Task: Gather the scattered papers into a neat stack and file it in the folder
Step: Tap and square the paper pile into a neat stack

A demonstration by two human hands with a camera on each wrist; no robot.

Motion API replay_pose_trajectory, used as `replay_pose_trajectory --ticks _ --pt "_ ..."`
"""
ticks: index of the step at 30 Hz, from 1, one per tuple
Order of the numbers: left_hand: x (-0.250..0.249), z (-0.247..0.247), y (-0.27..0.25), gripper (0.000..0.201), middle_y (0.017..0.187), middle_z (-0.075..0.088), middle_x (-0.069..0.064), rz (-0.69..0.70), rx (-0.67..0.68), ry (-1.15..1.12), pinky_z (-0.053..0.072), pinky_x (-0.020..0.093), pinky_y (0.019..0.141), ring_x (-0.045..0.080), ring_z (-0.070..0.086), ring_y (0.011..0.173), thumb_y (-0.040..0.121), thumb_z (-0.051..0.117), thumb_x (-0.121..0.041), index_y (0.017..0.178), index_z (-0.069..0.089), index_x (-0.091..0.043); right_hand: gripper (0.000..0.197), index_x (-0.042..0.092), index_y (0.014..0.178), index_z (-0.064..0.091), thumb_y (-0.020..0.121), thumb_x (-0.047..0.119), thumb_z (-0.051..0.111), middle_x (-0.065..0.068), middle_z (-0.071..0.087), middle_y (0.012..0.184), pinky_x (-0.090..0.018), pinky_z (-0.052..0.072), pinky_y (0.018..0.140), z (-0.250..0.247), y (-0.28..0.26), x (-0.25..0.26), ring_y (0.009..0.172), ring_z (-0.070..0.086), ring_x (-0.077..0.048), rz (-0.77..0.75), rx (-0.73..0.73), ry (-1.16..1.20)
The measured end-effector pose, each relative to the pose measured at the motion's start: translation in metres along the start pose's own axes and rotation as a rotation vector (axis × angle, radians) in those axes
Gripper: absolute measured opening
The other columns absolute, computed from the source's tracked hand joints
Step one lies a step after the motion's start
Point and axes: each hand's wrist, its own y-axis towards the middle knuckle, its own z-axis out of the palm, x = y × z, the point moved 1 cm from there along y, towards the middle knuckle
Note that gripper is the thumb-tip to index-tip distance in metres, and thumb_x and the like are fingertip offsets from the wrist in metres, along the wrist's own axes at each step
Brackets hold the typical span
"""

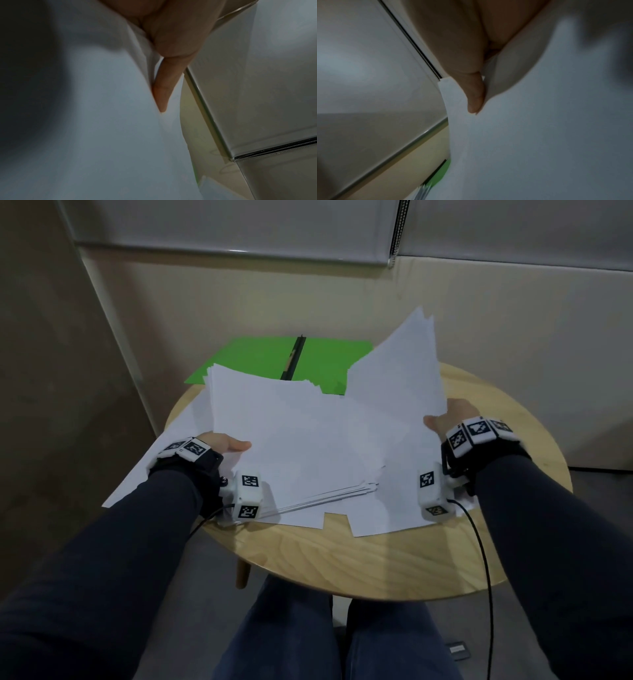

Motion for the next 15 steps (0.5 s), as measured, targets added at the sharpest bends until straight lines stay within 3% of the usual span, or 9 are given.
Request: replay_pose_trajectory --ticks 3,5,7,10,11,13,15 --pt "0.002 0.0 0.001 0.095 0.133 0.053 0.007 -0.01 0.037 -0.024 0.042 0.05 0.105 0.037 0.05 0.124 0.047 0.09 -0.036 0.128 0.051 -0.006 0.038 0.001 0.122 0.058 0.089 0.022 0.057 -0.02 0.064 0.109 -0.038 0.046 0.083 0.009 -0.004 0.001 0.097 0.06 -0.035 -0.014 0.084 -0.029" --pt "0.004 -0.002 0.013 0.094 0.135 0.052 0.005 -0.012 0.049 -0.061 0.041 0.05 0.105 0.038 0.051 0.123 0.046 0.09 -0.036 0.127 0.052 -0.008 0.05 0.005 0.128 0.053 0.082 0.016 0.068 -0.016 0.062 0.121 -0.041 0.045 0.093 0.01 -0.005 -0.002 0.11 0.058 -0.034 -0.058 0.18 -0.058" --pt "0.003 -0.001 0.012 0.081 0.134 0.05 0.001 0.001 0.049 -0.057 0.04 0.049 0.107 0.037 0.048 0.126 0.059 0.085 -0.034 0.128 0.051 -0.008 0.057 0.007 0.13 0.05 0.078 0.008 0.073 -0.015 0.059 0.127 -0.04 0.042 0.094 0.006 -0.004 -0.001 0.115 0.056 -0.034 -0.073 0.191 -0.123" --pt "-0.001 0.001 -0.001 0.091 0.136 0.049 0.001 -0.003 0.042 -0.045 0.037 0.047 0.109 0.036 0.045 0.129 0.053 0.088 -0.037 0.13 0.05 -0.007 0.044 0.007 0.125 0.054 0.082 0.002 0.064 -0.016 0.061 0.121 -0.037 0.045 0.085 -0.01 0.002 0.012 0.109 0.058 -0.035 -0.055 -0.008 -0.067" --pt "-0.002 0.002 -0.002 0.087 0.134 0.047 -0.001 0.015 0.021 -0.037 0.035 0.046 0.11 0.036 0.042 0.131 0.059 0.085 -0.035 0.132 0.048 -0.007 0.041 0.008 0.124 0.055 0.084 0.001 0.06 -0.015 0.062 0.118 -0.036 0.046 0.084 -0.018 0.003 0.021 0.106 0.059 -0.034 -0.057 -0.091 -0.001" --pt "-0.003 0.004 -0.007 0.076 0.144 0.042 0.013 0.017 -0.02 -0.001 0.032 0.046 0.112 0.036 0.038 0.134 0.075 0.075 -0.03 0.138 0.041 -0.004 0.036 0.007 0.12 0.058 0.085 0.0 0.053 -0.015 0.064 0.112 -0.034 0.047 0.084 -0.036 0.004 0.044 0.101 0.06 -0.034 -0.128 -0.289 0.063" --pt "-0.003 0.005 -0.008 0.072 0.145 0.041 0.016 0.022 -0.037 0.013 0.033 0.045 0.111 0.036 0.04 0.133 0.08 0.072 -0.031 0.138 0.041 -0.003 0.03 0.006 0.114 0.06 0.086 0.003 0.051 -0.01 0.065 0.107 -0.029 0.045 0.077 -0.053 0.0 0.069 0.095 0.06 -0.028 -0.23 -0.433 0.114"
